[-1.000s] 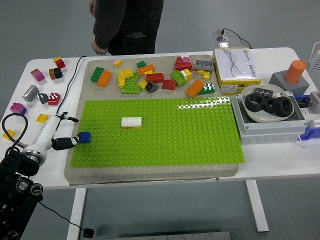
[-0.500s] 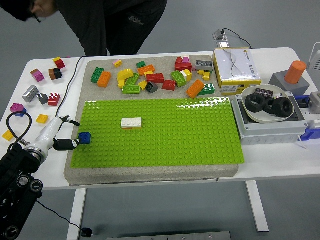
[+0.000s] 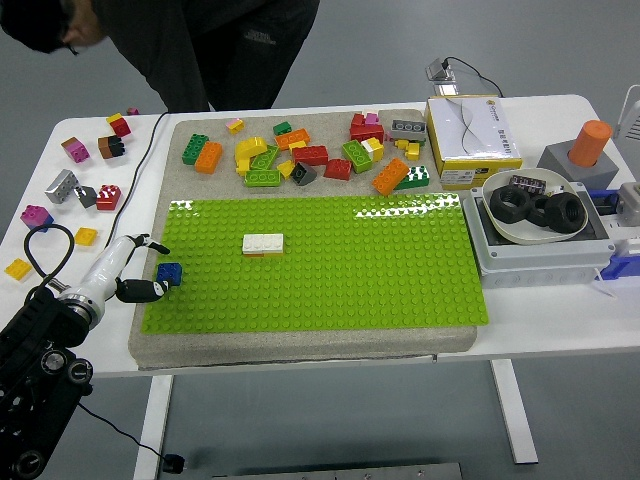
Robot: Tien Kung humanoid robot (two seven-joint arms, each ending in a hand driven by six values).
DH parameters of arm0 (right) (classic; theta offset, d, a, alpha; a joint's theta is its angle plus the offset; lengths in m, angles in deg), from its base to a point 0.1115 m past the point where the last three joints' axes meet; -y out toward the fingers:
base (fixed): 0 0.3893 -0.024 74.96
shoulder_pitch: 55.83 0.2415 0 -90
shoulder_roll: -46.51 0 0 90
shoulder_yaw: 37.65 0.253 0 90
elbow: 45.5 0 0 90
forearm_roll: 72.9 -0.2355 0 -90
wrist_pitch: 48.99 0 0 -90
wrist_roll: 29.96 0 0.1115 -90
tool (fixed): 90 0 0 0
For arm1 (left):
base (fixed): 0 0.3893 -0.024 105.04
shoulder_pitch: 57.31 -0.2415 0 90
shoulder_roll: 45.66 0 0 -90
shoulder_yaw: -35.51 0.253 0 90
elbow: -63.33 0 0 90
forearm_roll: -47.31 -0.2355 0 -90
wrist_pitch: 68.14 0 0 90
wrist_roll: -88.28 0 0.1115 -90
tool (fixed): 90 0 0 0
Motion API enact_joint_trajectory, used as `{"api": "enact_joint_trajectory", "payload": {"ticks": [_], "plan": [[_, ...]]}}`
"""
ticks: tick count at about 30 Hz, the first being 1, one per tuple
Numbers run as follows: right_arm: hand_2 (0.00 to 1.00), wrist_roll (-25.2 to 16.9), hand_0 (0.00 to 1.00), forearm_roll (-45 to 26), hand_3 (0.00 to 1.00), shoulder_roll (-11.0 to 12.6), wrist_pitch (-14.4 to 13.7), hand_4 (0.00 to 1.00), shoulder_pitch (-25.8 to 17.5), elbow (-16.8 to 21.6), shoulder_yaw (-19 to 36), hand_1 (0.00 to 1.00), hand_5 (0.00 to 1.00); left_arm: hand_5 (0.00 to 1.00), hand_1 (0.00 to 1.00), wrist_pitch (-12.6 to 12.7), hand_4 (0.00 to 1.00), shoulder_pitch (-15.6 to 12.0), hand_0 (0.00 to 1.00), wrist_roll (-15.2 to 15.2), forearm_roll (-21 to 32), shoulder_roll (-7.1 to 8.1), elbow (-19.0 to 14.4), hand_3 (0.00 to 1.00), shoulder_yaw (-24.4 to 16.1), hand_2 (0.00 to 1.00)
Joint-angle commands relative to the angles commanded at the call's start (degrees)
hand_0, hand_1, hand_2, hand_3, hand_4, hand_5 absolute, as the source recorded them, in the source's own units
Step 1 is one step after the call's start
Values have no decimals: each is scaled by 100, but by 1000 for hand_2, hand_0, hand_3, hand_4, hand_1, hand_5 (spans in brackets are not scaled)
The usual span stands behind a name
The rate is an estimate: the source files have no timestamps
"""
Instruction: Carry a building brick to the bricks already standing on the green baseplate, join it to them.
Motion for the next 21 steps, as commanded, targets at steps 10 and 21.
{"api": "enact_joint_trajectory", "payload": {"ticks": [10, 21], "plan": [[635, -10, 640, 2, 720, -2, 0, 801, -1, 0, 1, 620, 998, 60, 961, 81, 715, 8, 998, 98, -23, -48, 137, 660, 2, 966], [636, -8, 639, 8, 718, -2, 4, 800, 1, 0, 4, 620, 998, 45, 955, 143, 693, 33, 998, 177, -40, -70, 326, 656, 2, 957]]}}
